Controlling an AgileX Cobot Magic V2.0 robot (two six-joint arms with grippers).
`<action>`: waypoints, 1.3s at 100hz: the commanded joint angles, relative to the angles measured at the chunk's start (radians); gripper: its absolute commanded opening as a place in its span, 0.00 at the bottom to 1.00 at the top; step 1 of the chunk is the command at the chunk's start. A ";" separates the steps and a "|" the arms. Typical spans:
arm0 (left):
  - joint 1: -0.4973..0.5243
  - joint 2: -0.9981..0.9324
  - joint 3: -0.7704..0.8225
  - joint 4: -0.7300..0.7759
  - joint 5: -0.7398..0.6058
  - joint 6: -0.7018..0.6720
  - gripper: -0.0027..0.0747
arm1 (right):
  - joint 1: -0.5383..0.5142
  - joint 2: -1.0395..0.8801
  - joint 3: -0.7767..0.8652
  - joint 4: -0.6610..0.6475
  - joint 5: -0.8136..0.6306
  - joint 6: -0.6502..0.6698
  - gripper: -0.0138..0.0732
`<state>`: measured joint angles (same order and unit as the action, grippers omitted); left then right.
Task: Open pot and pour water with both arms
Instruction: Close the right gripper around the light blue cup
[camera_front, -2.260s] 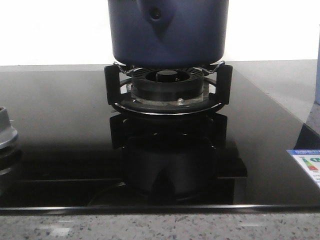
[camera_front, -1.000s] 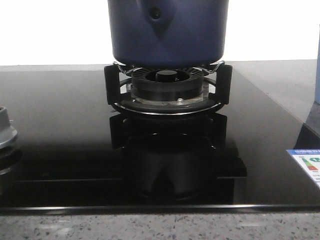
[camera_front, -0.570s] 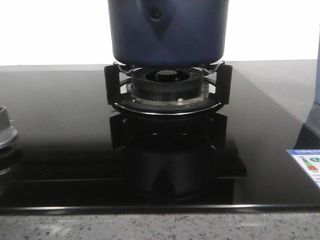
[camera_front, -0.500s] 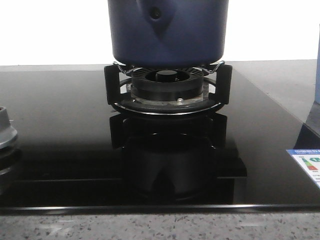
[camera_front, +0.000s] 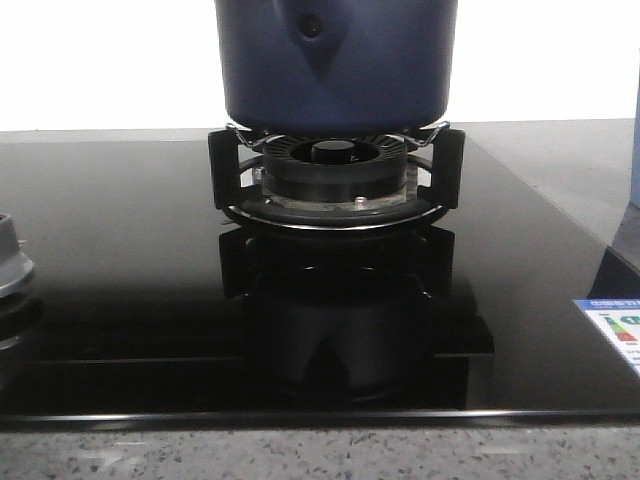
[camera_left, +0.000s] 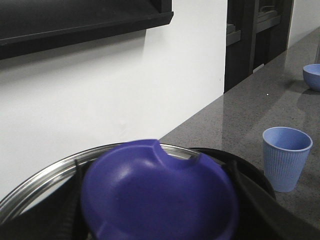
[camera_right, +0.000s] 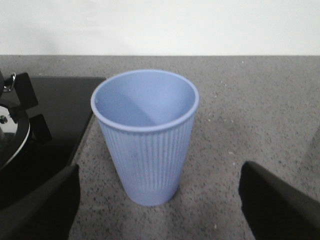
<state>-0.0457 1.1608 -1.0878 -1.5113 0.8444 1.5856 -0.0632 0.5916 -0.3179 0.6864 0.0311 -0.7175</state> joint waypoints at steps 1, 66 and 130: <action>-0.011 -0.025 -0.031 -0.099 0.005 -0.009 0.36 | 0.031 0.028 -0.028 0.012 -0.114 -0.002 0.83; -0.027 -0.025 -0.031 -0.099 0.006 -0.009 0.36 | 0.059 0.143 -0.028 0.020 -0.235 -0.002 0.83; -0.027 -0.025 -0.031 -0.099 0.004 -0.009 0.36 | 0.229 0.260 -0.028 -0.004 -0.390 -0.002 0.83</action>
<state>-0.0647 1.1608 -1.0878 -1.5113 0.8482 1.5856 0.1374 0.8179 -0.3179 0.7033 -0.2228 -0.7175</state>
